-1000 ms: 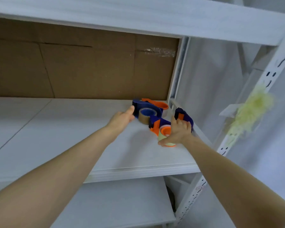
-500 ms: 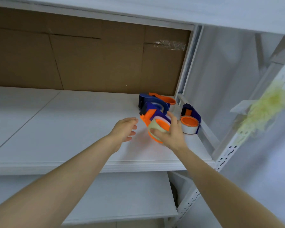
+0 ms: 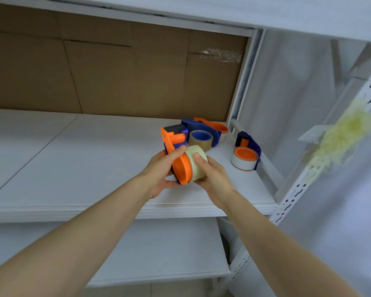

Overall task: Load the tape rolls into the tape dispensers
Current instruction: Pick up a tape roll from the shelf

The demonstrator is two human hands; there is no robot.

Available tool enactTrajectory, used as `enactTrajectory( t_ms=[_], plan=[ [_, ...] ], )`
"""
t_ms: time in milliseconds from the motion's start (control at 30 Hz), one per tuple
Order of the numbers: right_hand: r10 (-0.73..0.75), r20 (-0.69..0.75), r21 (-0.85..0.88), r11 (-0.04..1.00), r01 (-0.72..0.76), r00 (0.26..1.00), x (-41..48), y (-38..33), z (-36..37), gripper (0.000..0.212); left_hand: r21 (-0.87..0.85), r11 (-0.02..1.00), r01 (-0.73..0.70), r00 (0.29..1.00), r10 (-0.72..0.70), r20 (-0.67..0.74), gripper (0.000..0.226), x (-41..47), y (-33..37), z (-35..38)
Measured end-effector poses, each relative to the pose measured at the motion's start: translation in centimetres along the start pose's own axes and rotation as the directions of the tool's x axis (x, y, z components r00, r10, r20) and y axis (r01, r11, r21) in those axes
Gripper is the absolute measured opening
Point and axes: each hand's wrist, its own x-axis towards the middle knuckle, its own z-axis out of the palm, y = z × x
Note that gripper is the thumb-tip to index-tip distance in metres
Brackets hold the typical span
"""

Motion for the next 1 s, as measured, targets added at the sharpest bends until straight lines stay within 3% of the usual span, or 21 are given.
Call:
enactTrajectory(
  t_ms=[167,333,533,633,733,900,1000],
  plan=[
    [-0.074,-0.1,-0.085,0.994,0.065,0.992,-0.3,0.0,0.8,0.038,-0.008,1.0,-0.025,0.996,0.025,-0.081,0.049,-0.1,-0.1,0.1],
    [-0.068,-0.178,0.074,0.994,0.083,0.982,-0.6,-0.4,0.9,0.03,-0.045,0.998,-0.039,0.995,0.034,-0.098,0.041,0.2,0.4,1.2],
    [-0.223,-0.22,-0.115,0.973,0.202,0.95,-0.8,-0.7,-0.5,0.014,0.009,1.0,-0.02,0.992,0.021,-0.126,0.035,1.1,0.2,3.5],
    [-0.271,-0.183,-0.21,0.95,0.231,0.945,-1.2,-0.8,-1.7,0.012,-0.131,0.991,0.036,0.994,-0.049,-0.095,0.017,1.3,0.2,4.5],
    [-0.296,-0.144,-0.286,0.926,0.247,0.944,-1.5,-0.6,-2.5,0.02,-0.286,0.952,0.105,0.986,-0.137,-0.095,0.02,1.9,-0.2,5.3],
    [-0.268,-0.222,-0.263,0.942,0.207,0.937,-1.6,-0.9,-4.7,0.013,-0.265,0.951,0.162,0.981,-0.184,-0.062,0.025,2.6,-0.1,6.1],
    [-0.245,-0.298,-0.282,0.946,0.16,0.923,-1.5,-1.3,-6.4,0.016,-0.214,0.952,0.218,0.976,-0.208,0.069,0.022,2.6,0.1,6.4]
  ],
)
